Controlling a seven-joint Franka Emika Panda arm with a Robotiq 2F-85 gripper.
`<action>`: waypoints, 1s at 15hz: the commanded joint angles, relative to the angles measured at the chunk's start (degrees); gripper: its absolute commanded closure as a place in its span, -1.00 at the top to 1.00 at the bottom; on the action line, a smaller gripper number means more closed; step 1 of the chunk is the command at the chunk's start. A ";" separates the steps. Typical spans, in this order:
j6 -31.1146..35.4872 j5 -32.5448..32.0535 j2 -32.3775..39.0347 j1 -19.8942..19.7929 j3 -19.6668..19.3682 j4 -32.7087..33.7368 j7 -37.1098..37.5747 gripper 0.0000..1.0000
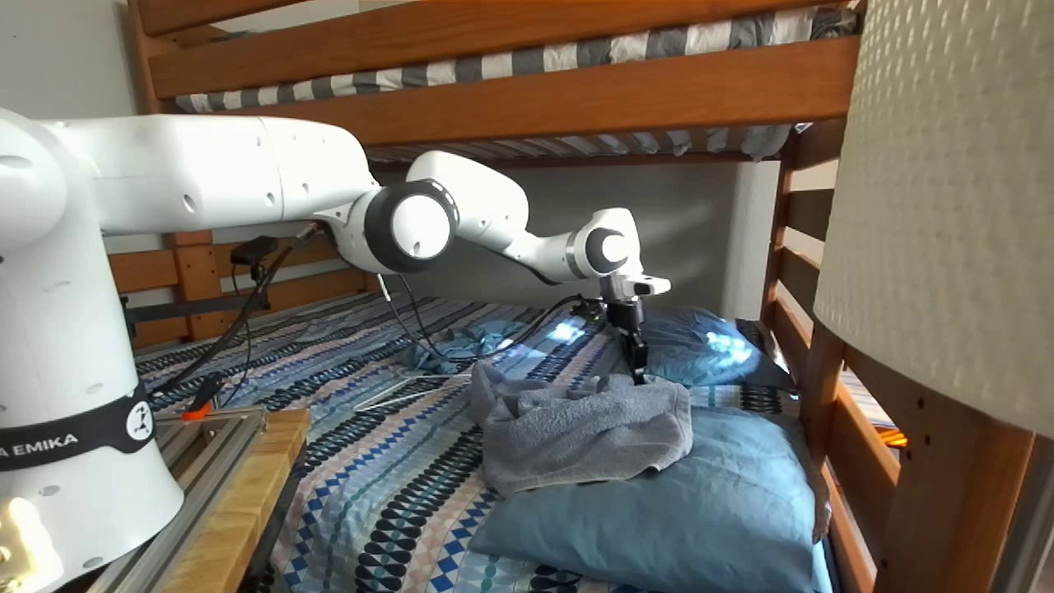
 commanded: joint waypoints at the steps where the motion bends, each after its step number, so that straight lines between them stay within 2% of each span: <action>1: -0.10 -0.07 -0.09 -0.04 0.10 0.01 -0.60 -0.78; 7: -0.10 -0.07 -0.10 -0.07 0.11 0.02 -1.30 -0.78; 8: 0.70 -0.72 0.14 0.06 -0.58 0.02 -1.00 -0.94; 15: 4.67 0.43 -2.35 -3.86 -2.03 0.36 16.45 -0.95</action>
